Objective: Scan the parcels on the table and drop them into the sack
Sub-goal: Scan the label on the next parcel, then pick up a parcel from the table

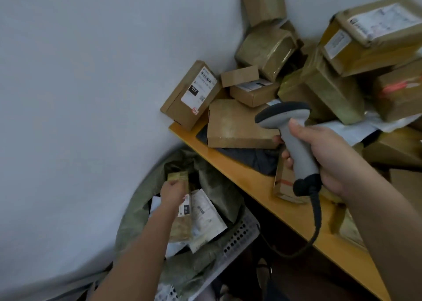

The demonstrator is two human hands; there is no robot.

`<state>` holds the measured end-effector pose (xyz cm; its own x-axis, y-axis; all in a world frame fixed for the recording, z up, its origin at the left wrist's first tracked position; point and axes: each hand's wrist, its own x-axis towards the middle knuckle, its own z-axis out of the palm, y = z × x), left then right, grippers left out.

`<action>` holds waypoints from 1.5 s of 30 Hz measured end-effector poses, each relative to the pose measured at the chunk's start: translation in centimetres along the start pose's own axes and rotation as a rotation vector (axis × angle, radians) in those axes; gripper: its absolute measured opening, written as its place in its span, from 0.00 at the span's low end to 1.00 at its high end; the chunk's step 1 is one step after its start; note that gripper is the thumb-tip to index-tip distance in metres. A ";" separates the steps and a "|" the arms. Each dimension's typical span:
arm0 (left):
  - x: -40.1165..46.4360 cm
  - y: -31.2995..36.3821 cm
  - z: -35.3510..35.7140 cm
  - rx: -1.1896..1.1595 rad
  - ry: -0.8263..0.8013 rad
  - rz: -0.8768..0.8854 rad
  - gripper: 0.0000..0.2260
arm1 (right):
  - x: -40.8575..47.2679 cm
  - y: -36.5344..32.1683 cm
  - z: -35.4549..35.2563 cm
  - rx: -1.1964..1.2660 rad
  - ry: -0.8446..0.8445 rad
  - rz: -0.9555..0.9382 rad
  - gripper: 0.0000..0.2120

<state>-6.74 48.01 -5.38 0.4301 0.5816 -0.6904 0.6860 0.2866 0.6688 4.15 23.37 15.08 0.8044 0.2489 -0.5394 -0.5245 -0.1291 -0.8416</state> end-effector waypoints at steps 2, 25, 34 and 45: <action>-1.0 3.6 2.1 0.178 -0.010 0.274 0.08 | -0.5 -1.6 -1.6 0.004 0.035 -0.042 0.18; 4.6 8.8 17.1 1.639 0.195 1.066 0.45 | 8.0 -2.2 -14.9 0.084 0.067 0.056 0.13; 1.3 12.5 14.9 1.156 0.226 1.310 0.31 | 7.3 -4.6 -13.9 0.119 0.021 -0.003 0.14; -1.2 13.9 10.3 0.858 -0.105 1.212 0.32 | 4.3 -5.9 -11.6 0.126 0.023 -0.080 0.14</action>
<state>8.33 43.43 1.93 0.9915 0.0656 0.1122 0.0008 -0.8662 0.4997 14.01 14.04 17.42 0.8506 0.2316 -0.4721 -0.4879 0.0127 -0.8728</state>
